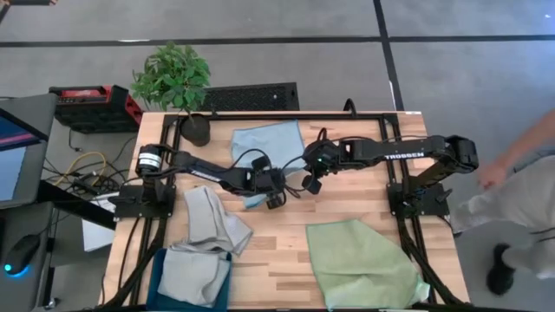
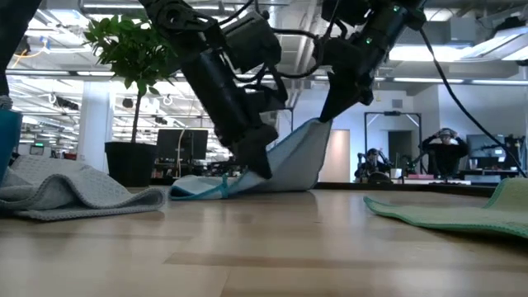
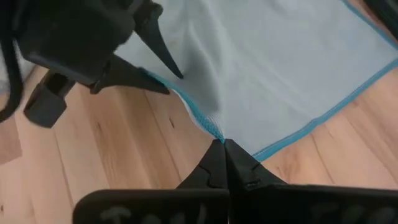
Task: Fold microfiber towels
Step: Fold the blue microfiber towel
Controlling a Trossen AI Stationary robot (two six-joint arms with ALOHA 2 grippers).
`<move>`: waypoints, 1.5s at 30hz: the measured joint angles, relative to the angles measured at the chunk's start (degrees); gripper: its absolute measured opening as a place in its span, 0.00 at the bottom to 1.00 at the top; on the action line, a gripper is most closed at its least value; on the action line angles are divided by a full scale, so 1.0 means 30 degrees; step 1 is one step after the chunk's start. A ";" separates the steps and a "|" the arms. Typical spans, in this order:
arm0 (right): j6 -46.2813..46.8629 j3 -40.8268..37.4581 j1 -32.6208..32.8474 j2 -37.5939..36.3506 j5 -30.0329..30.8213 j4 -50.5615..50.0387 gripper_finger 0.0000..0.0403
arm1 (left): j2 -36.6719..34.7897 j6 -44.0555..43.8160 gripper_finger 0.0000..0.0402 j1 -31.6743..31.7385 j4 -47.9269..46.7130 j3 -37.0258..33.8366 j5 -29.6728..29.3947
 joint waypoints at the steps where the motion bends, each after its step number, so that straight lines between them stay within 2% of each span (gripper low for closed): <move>1: 0.0002 0.0122 0.0000 0.0000 -0.0003 -0.0147 0.00 | 0.0000 -0.0151 0.21 -0.0071 -0.0316 0.0000 0.0000; 14: -0.0032 0.2414 -0.0036 0.0000 0.0871 -0.3676 0.00 | -0.0822 -0.1563 0.14 -0.1782 -0.5559 -0.0011 0.0495; 26: -0.0054 0.2559 -0.0036 0.0000 0.1002 -0.4048 0.01 | -0.1736 -0.3500 0.14 -0.2530 -0.9254 -0.0007 0.0669; 30: -0.0225 0.2628 -0.0036 0.0005 0.1151 -0.4117 0.01 | -0.1756 -0.4449 0.14 -0.2523 -0.9431 -0.0099 0.1411; 41: -0.1362 0.4589 -0.0299 0.0007 0.1714 -0.4957 0.01 | -0.1756 -0.5902 0.14 -0.2523 -0.9482 -0.0160 0.1442; 45: -0.1519 0.5265 -0.0291 0.0007 0.1944 -0.5678 0.01 | -0.1756 -0.6043 0.05 -0.2523 -0.9831 -0.0160 0.1508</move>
